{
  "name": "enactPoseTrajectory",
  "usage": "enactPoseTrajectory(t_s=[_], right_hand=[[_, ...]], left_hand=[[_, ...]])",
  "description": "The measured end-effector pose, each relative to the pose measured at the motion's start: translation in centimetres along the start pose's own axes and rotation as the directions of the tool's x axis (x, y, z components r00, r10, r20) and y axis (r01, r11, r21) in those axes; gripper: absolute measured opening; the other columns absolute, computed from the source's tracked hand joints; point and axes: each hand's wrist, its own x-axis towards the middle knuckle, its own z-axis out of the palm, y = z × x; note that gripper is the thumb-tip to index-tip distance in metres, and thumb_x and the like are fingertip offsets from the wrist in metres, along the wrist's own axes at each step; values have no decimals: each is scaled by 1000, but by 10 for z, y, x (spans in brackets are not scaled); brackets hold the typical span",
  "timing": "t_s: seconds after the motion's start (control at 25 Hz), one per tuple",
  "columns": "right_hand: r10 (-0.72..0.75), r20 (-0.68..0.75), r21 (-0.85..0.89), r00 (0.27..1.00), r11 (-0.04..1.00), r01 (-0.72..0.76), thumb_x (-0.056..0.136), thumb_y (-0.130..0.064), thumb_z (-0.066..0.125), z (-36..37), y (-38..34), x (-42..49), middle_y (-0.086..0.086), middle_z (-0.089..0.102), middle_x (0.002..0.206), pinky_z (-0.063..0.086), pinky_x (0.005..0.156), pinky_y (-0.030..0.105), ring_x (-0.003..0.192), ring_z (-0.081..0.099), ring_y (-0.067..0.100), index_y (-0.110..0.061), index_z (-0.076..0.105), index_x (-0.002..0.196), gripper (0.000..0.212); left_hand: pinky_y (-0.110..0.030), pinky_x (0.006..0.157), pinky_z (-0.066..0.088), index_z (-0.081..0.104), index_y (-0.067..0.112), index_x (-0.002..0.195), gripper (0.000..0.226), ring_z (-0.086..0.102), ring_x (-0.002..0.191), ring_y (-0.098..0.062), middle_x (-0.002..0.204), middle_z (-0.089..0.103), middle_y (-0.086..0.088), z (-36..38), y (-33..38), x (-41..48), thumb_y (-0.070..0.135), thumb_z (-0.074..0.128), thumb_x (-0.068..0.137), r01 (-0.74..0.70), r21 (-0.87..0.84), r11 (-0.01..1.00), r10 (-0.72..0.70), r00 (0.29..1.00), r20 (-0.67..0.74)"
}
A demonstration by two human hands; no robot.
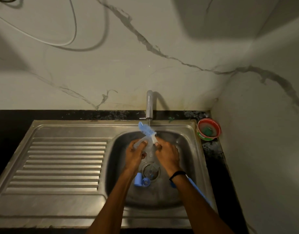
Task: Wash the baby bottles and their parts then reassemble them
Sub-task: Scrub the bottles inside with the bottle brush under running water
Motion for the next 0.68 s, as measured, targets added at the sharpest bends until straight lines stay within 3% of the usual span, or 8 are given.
enactPoseTrajectory(t_s=[0.24,0.36,0.44,0.56,0.68], right_hand=[[2,16,14,1000,1000,-3,103,-29,44,20,0,1,0,67,109,39,68,18,88,58,10,-25,59,129,30],[49,-67,101,997,994,-42,102,-26,47,27,1,3,1,66,107,49,81,25,92,59,11,-22,61,124,26],[19,-113,161,993,987,-1,101,-26,49,38,7,10,-1,67,104,50,79,26,91,61,11,-23,64,121,26],[-68,-160,161,985,983,94,101,-25,50,55,15,13,-3,71,107,37,72,8,94,64,12,-27,66,124,28],[-118,-225,141,967,978,152,101,-23,51,76,28,12,-4,71,107,31,71,-2,95,65,11,-28,66,125,28]], left_hand=[[-29,75,57,67,32,108,13,72,91,-13,104,73,2,-1,-22,11,35,66,95,23,-185,983,-39,996,-84],[-22,64,53,66,26,105,11,69,78,-12,97,72,-2,-1,-29,17,32,66,96,25,-150,988,-31,999,-36],[-24,62,53,66,19,111,20,66,73,-14,94,70,-5,-4,-36,23,31,68,95,6,-156,988,-6,1000,4],[-18,58,55,67,26,112,21,67,76,-10,96,71,3,-12,-41,33,34,70,92,-21,-174,985,13,999,-46],[-22,58,55,64,17,118,27,65,69,-11,90,69,-1,-17,-60,43,29,69,94,-77,-146,986,78,997,5]])
